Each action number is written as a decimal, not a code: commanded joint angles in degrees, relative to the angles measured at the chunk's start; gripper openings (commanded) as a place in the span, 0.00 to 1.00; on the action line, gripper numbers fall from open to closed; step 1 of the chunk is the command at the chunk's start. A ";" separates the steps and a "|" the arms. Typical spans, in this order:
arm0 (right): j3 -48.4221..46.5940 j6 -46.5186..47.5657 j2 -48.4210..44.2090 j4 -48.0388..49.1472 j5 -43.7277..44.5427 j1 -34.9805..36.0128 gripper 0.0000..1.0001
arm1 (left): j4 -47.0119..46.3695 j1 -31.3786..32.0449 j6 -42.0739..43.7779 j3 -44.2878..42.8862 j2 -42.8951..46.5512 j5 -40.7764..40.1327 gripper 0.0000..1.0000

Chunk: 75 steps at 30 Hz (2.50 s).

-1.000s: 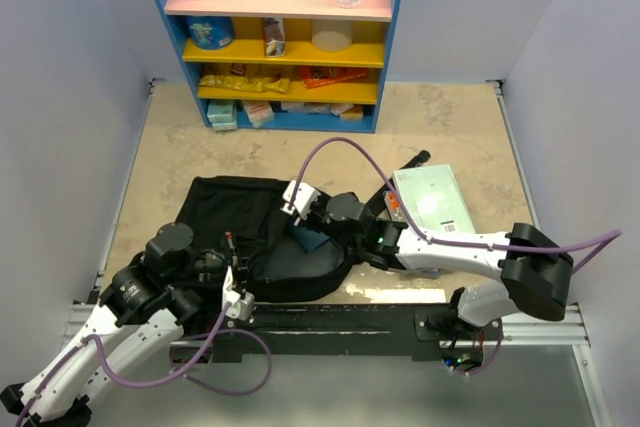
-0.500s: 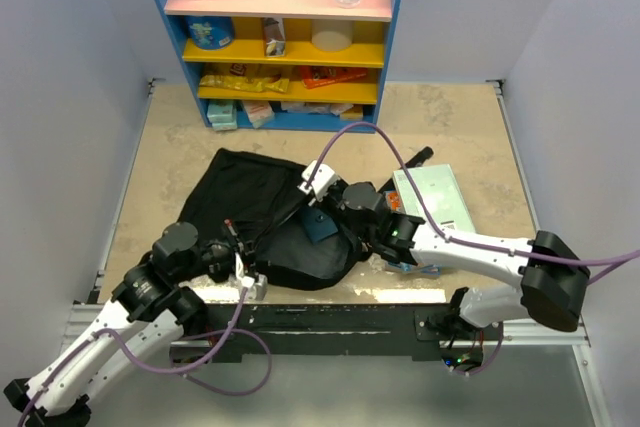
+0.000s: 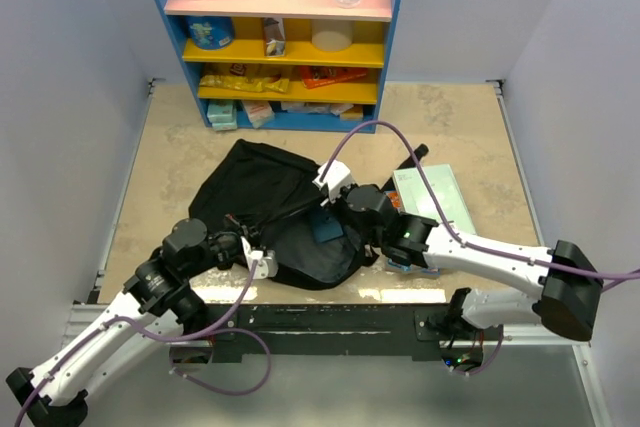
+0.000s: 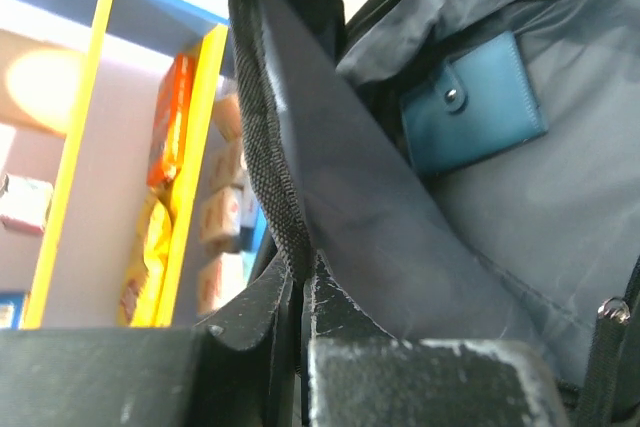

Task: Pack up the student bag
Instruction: Adjust the personal item in the student bag.

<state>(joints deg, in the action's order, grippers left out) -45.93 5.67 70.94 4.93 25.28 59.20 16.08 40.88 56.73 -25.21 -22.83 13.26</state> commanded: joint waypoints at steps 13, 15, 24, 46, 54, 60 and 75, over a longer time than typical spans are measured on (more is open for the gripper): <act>-15.94 -6.80 5.00 -6.95 -0.05 -1.11 0.00 | 5.29 -1.07 -33.41 -19.07 -12.84 9.40 1.00; -16.29 -7.60 5.44 -7.12 -0.05 -0.84 0.00 | 3.18 -0.98 -36.76 -21.71 -16.80 10.99 1.00; -16.56 -9.45 6.23 -6.78 -0.32 -0.31 0.00 | -0.95 -1.07 -46.45 -22.52 -25.86 18.22 1.00; -8.39 -15.06 -3.17 -5.19 -0.15 0.48 0.49 | -7.47 -0.80 -36.78 -18.30 -22.63 -2.54 0.00; -3.38 -24.82 -12.48 -8.37 -7.42 0.48 0.67 | -8.07 -0.89 -36.77 -13.12 -15.67 -3.15 0.00; 0.84 -27.38 -7.23 -5.20 -13.93 0.57 0.65 | -11.41 -0.81 -38.18 -10.30 -16.10 -1.22 0.00; -0.56 -37.48 11.67 -7.39 -9.90 2.94 0.70 | -12.65 -0.89 -36.34 -16.88 -16.64 -0.08 0.00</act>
<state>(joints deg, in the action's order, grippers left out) -45.74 -27.31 79.18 -1.89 11.14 61.41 8.58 40.18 19.31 -37.30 -40.29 10.98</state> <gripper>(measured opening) 0.675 0.053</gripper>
